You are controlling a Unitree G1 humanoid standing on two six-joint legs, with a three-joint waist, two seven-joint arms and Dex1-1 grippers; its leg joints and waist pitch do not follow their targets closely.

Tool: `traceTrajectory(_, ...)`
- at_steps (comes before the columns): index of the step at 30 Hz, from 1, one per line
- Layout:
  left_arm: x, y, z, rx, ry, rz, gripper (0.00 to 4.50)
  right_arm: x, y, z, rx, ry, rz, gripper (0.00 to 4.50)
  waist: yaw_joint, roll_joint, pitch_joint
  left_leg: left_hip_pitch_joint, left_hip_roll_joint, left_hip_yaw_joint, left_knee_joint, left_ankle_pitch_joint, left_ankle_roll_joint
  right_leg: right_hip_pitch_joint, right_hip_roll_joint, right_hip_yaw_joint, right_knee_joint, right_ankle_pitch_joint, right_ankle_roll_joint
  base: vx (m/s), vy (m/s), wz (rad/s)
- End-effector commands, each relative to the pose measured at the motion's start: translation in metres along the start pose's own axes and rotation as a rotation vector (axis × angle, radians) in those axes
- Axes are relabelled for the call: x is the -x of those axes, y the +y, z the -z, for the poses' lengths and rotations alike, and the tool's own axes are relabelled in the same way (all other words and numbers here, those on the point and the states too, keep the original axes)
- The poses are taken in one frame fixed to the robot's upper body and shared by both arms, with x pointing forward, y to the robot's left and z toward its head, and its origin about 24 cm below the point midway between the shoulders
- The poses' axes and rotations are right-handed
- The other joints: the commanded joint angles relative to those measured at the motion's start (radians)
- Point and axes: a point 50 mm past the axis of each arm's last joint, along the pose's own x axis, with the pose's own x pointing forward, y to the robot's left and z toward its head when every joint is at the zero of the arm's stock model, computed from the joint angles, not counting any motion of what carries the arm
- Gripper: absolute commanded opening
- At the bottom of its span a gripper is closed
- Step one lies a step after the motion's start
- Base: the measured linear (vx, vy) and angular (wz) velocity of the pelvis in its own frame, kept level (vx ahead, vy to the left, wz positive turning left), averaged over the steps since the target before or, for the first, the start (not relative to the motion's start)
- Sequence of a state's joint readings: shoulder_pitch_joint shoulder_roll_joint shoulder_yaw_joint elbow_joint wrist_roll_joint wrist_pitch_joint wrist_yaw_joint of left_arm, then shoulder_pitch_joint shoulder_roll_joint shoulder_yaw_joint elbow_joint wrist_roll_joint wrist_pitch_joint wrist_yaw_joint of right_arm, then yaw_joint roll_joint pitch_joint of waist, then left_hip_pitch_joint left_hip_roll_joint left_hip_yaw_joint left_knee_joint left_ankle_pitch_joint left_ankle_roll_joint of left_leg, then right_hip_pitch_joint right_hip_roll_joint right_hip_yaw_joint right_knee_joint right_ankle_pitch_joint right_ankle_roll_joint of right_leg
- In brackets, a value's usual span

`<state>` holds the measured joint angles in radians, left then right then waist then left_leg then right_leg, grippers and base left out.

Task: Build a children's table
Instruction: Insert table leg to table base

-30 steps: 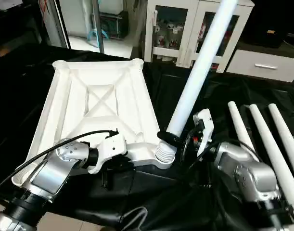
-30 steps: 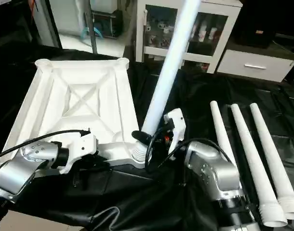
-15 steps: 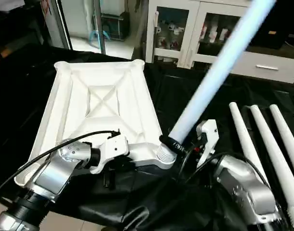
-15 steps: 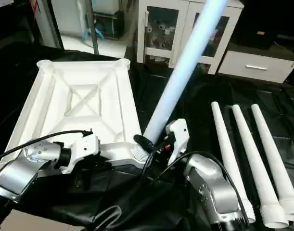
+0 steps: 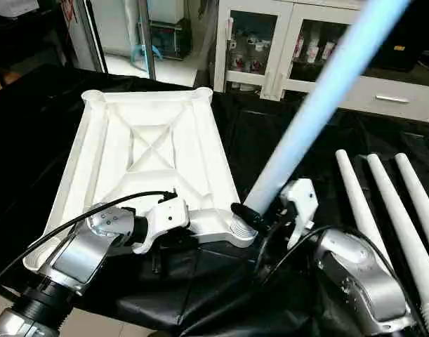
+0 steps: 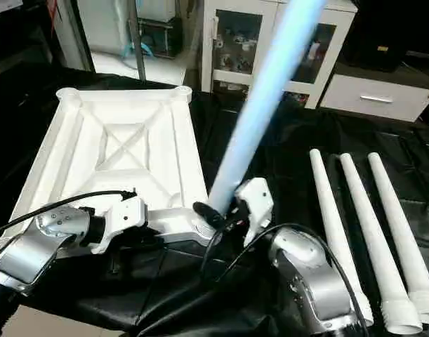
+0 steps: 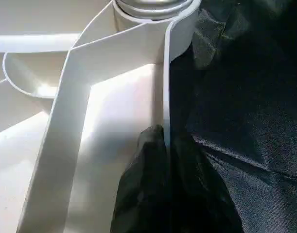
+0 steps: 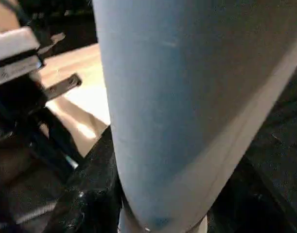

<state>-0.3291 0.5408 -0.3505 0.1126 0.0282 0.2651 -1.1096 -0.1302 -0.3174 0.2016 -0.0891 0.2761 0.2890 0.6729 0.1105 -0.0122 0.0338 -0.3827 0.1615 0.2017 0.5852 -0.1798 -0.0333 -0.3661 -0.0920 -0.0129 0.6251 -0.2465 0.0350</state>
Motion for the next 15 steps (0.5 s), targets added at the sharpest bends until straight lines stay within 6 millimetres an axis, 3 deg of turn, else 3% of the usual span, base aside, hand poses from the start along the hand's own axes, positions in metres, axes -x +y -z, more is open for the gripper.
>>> traceTrajectory(1,-0.008,-0.004,-0.004,0.000,-0.044,0.025,0.00,0.004,0.000,0.031,-0.061,0.188,-0.005,1.86,-0.011,-0.003,-0.034,0.033,0.069,-0.039,-0.096,-0.360,-0.056,-0.011,-0.054,0.034,-0.093,-0.258,-0.134,0.000,0.000,0.00)
traceTrajectory(6,-0.009,-0.004,-0.005,0.000,-0.046,0.027,0.00,-0.004,-0.012,0.028,-0.092,0.207,0.015,1.86,-0.015,-0.008,-0.035,0.030,0.068,-0.040,-0.096,-0.355,-0.053,-0.009,-0.054,0.032,-0.091,-0.248,-0.143,0.000,0.000,0.00)
traceTrajectory(15,-0.010,-0.004,-0.005,0.001,-0.053,0.021,0.00,-0.004,-0.016,0.039,-0.106,0.254,0.047,1.86,-0.027,-0.011,-0.031,0.037,0.072,-0.046,-0.100,-0.447,-0.082,-0.020,-0.060,0.034,-0.104,-0.380,-0.118,0.000,0.000,0.00)
